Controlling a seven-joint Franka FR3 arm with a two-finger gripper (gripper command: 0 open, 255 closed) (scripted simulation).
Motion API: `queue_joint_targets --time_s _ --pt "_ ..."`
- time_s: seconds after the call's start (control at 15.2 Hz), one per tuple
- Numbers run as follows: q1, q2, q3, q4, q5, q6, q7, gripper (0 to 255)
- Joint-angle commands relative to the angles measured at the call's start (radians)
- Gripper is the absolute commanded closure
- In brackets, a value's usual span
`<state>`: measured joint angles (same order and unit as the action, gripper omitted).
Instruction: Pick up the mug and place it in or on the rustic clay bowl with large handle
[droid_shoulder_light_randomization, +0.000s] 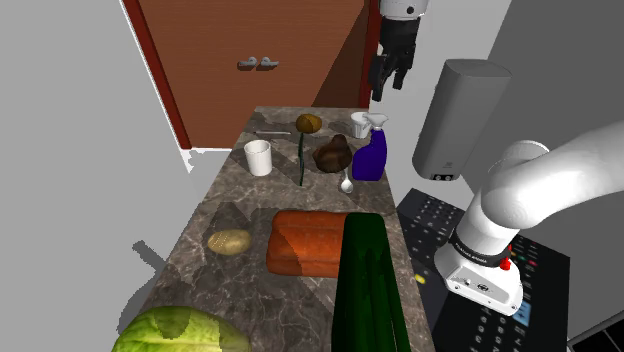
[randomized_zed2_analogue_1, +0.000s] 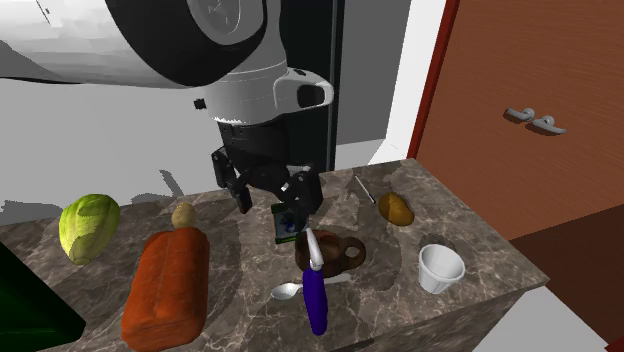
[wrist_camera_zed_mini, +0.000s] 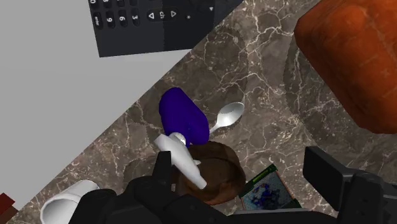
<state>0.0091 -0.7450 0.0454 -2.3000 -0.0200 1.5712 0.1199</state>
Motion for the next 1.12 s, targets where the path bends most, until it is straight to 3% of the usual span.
queue_joint_targets --time_s 0.0,0.53,1.06 --pt "0.000 0.000 0.000 0.000 0.000 0.000 0.000 0" --pt "0.014 0.248 0.072 0.049 0.023 0.201 0.081 0" --pt "0.021 0.531 0.136 0.183 0.003 0.349 0.168 0"
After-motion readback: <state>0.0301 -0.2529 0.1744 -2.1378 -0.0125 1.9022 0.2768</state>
